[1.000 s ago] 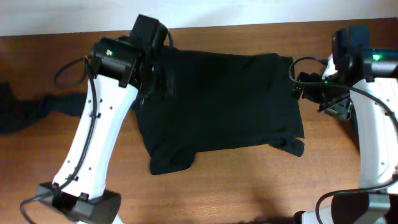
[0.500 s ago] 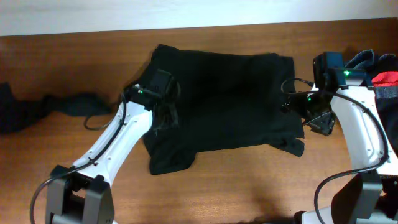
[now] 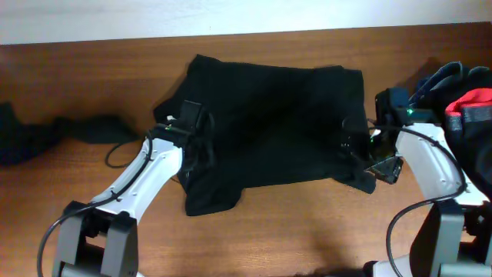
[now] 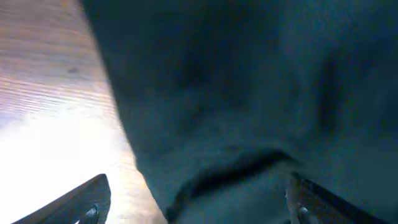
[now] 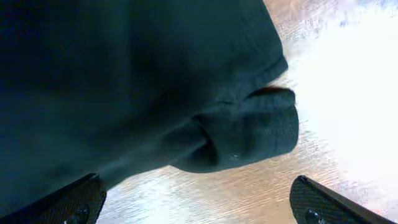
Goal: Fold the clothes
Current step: 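Release the top edge and move both grippers to the bottom hem corners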
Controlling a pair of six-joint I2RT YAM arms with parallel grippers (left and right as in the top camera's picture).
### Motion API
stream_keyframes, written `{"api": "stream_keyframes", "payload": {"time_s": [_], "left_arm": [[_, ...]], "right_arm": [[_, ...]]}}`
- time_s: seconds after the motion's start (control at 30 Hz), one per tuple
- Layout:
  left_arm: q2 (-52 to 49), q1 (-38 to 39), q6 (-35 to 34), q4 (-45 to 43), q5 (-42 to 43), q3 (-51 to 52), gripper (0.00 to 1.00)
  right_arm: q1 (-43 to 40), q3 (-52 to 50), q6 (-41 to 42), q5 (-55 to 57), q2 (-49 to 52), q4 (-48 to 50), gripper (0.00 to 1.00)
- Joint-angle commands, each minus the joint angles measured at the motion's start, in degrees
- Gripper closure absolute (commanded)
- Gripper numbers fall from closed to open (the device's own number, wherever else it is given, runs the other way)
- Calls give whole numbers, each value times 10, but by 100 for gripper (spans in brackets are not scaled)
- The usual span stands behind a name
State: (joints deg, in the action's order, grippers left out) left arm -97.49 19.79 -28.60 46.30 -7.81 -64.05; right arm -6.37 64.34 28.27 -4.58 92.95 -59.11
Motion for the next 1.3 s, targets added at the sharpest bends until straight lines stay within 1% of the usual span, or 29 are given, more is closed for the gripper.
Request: {"api": "stream_keyframes", "payload": {"time_s": [0.0,0.07,0.2,0.23,0.27,0.4,0.47,0.5,0.57,0.6,0.67,0.73,0.83,0.97,1.0,1.07,1.2,1.23,1.27], "left_arm": [[17,0,96,24,62,10,10],[17,0,110,56,66,11,10],[17,0,116,77,66,22,11],[17,0,116,78,66,28,16],[17,0,116,78,68,34,18],[17,0,115,75,68,59,20],[17,0,105,72,68,68,20],[17,0,88,71,68,70,22],[17,0,43,71,67,72,27],[17,0,12,71,66,72,27],[17,0,-50,70,66,72,28],[17,0,-87,65,66,72,28],[17,0,-124,60,66,72,27],[17,0,-210,60,66,72,28],[17,0,-235,60,66,72,35],[17,0,-283,60,68,72,39],[17,-1,-356,60,68,72,39],[17,-1,-398,60,73,72,39],[17,-1,-425,60,82,72,39]], "right_arm": [[3,-12,-20,19,-8,0,0],[3,-18,-30,37,-8,0,0],[3,-30,-30,53,-7,10,0],[3,-35,-30,53,-7,14,0],[3,-41,-30,53,-7,18,0],[3,-66,-29,53,-7,35,0],[3,-74,-19,53,-7,38,0],[3,-77,-8,53,-7,39,1],[3,-79,29,53,-7,39,5],[3,-79,48,53,-7,39,6],[3,-79,100,53,-7,39,7],[3,-79,146,53,-7,39,7],[3,-79,231,53,-7,39,7],[3,-80,339,53,-7,39,6],[3,-80,362,53,-7,39,6],[3,-80,391,53,-7,42,5],[4,-89,428,53,-7,61,5],[4,-98,441,51,-7,72,5],[4,-103,448,48,-7,76,5]]}}
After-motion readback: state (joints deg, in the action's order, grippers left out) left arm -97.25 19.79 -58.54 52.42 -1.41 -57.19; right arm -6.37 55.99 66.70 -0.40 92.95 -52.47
